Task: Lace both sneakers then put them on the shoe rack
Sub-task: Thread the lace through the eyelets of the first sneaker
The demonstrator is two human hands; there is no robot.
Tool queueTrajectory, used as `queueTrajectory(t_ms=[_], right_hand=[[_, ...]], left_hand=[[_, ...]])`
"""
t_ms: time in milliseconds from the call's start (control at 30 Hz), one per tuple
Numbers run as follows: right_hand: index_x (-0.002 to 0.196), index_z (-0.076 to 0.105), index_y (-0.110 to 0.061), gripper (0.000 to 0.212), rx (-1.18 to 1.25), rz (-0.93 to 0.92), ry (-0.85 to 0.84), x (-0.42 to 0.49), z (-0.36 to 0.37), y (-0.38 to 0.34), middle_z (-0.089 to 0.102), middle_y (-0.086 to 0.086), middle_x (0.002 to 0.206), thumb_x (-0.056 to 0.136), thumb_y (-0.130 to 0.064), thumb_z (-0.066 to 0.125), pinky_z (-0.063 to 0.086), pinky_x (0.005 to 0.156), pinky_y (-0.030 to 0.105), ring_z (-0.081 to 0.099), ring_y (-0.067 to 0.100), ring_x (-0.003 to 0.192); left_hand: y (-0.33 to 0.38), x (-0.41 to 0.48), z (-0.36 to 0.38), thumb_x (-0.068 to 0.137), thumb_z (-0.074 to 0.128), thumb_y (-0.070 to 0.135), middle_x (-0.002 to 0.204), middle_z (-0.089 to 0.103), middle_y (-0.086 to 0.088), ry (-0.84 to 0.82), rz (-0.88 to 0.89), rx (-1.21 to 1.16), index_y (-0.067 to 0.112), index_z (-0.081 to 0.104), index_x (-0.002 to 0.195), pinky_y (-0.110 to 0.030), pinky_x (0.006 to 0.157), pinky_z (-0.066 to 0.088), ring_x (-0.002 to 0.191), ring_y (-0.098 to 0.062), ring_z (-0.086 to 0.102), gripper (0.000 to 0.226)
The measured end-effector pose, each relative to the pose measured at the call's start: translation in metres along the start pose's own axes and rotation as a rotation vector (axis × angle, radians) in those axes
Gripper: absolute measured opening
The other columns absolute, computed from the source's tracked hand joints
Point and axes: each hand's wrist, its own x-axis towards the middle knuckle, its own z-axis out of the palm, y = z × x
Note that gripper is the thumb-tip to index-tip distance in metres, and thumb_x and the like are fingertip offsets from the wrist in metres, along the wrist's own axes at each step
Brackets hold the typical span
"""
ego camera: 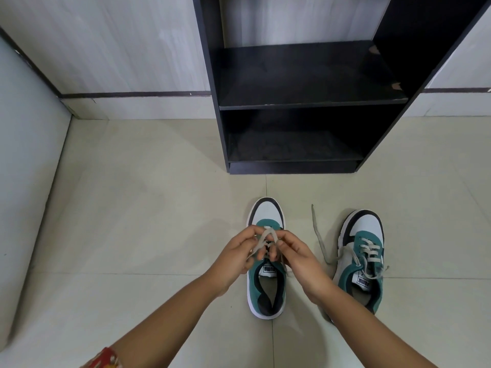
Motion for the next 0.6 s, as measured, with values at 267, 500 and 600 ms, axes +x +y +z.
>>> queueTrajectory(t_ms=[267,500,600], right_hand=[[0.099,0.034,-0.013,0.011,-0.010,-0.029,-0.072,0.004,0.002,-0.002,0.059,0.008,0.070,0.098,-0.003,0.039,0.046,0.072,0.020,0.051,0.011,0.065],[0.111,0.041,-0.016,0.019,-0.052,-0.122,-0.142,0.003,0.002,0.001,0.061,0.001,0.073,0.097,-0.003,0.040,0.046,0.075,0.026,0.050,0.016,0.071],[0.100,0.046,-0.007,0.005,-0.037,-0.155,-0.084,0.003,0.001,0.000,0.064,0.002,0.068,0.098,-0.010,0.042,0.047,0.069,0.022,0.056,0.019,0.066]], left_hand=[[-0.002,0.007,-0.001,0.097,0.044,0.022,0.057,0.048,0.004,-0.058,-0.154,-0.126,0.033,0.042,0.124,-0.020,0.043,0.019,0.039,-0.006,0.026,0.030],[0.002,0.013,0.001,0.096,0.048,0.024,0.051,0.046,0.006,0.046,-0.155,-0.075,0.016,0.050,0.083,-0.018,0.041,0.019,0.038,-0.005,0.027,0.016],[0.003,0.013,0.003,0.096,0.047,0.025,0.051,0.046,0.007,0.076,-0.146,-0.068,0.014,0.046,0.085,-0.018,0.041,0.020,0.037,-0.005,0.029,0.015]])
